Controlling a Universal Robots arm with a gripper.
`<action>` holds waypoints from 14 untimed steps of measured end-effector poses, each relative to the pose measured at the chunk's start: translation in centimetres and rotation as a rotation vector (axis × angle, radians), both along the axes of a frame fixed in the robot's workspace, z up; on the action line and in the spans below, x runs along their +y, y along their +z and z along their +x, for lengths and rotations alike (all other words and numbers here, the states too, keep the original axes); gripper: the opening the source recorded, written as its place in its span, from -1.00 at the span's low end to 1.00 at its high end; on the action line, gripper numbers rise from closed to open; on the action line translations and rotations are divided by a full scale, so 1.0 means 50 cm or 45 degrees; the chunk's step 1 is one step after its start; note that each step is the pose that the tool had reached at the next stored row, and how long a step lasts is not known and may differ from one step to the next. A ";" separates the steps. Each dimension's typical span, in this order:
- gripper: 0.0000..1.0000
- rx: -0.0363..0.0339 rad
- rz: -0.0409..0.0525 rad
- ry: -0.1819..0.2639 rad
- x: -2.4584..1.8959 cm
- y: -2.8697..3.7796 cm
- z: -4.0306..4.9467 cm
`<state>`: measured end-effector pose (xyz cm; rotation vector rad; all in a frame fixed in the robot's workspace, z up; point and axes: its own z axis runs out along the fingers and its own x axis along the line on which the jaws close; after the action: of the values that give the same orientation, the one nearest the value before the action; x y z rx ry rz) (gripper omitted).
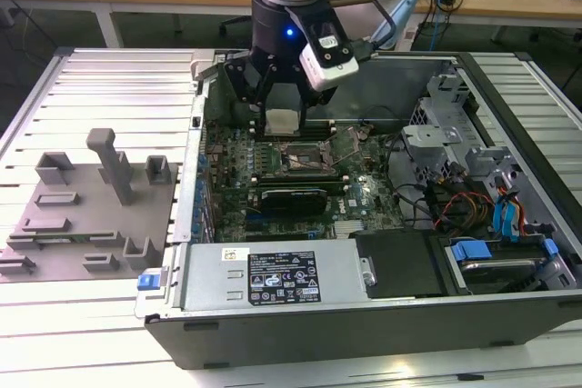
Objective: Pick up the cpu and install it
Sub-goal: 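Pick up the cpu and move it towards the insertion slot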
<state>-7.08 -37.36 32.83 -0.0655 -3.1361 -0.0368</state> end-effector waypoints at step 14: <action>0.09 -0.0003 0.000 0.011 0.0348 -0.056 0.043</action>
<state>-4.92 -35.62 30.01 -0.0523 -3.1365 -0.0368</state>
